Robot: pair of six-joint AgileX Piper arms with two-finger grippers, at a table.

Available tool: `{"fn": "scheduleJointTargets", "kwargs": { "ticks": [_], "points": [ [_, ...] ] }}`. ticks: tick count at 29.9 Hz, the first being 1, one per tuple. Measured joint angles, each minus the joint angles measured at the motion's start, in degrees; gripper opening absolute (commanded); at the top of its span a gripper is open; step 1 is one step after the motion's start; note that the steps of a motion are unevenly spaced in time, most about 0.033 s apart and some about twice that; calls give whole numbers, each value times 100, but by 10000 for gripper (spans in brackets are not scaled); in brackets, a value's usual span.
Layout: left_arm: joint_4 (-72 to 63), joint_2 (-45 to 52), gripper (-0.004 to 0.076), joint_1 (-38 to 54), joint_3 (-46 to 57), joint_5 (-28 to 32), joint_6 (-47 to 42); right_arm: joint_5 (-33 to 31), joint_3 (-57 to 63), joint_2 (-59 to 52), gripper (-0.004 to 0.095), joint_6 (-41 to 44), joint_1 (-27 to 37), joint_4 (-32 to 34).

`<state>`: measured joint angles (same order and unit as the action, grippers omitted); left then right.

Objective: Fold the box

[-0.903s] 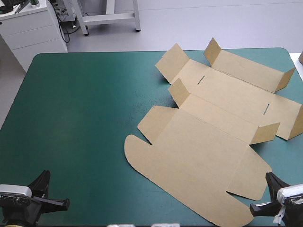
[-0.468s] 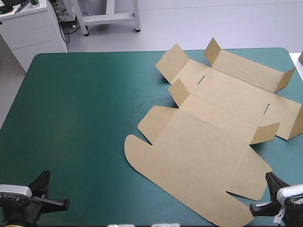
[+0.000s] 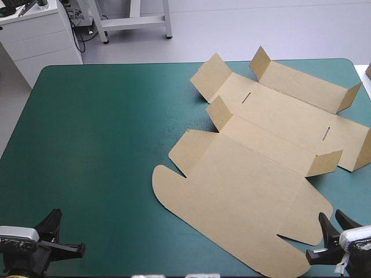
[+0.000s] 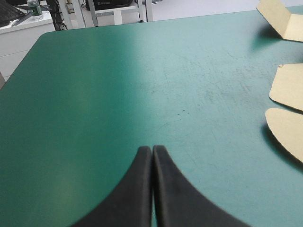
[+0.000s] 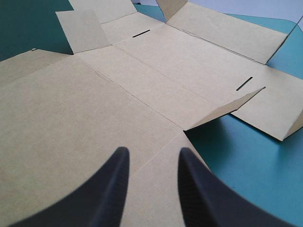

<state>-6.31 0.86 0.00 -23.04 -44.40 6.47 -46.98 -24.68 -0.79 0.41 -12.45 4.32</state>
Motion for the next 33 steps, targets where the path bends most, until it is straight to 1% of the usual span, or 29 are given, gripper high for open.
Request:
{"fn": "scheduleJointTargets", "kwargs": {
  "ticks": [2, 4, 10, 12, 14, 18, 20, 23, 28, 30, 33],
  "points": [
    [0, 0, -32, 2, 0, 0, 0, 0, 0, 0, 652, -1, 0, 0],
    [0, 0, -32, 0, 0, 0, 0, 0, 0, 0, 682, -1, 0, 0],
    [0, 0, -32, 0, 0, 0, 0, 0, 0, 0, 683, 24, 0, 0],
    [0, 0, -32, 0, 0, 0, 0, 0, 0, 0, 700, 157, 0, 67],
    [0, 0, -32, 0, 0, 0, 0, 0, 0, 0, 717, 456, 0, 273],
    [0, 0, -32, 2, 0, 0, 0, -29, -164, 95, 727, 1554, 0, 960],
    [0, 0, -32, 0, 0, 0, 0, -104, -377, 297, 727, 2048, 0, 1183],
    [0, 0, -32, 0, 0, 0, 0, -445, -834, 882, 728, 2466, 0, 1345],
    [-5, 0, -32, 0, 0, 0, 0, -1280, -1722, 2260, 726, 2939, 0, 1463],
    [-5, 0, -32, 0, 0, 0, 0, -1386, -1988, 2791, 725, 3061, 0, 1505],
    [-5, 0, -32, 0, 0, 0, 0, -1340, -2349, 3577, 725, 3175, 0, 1539]
  ]
}}
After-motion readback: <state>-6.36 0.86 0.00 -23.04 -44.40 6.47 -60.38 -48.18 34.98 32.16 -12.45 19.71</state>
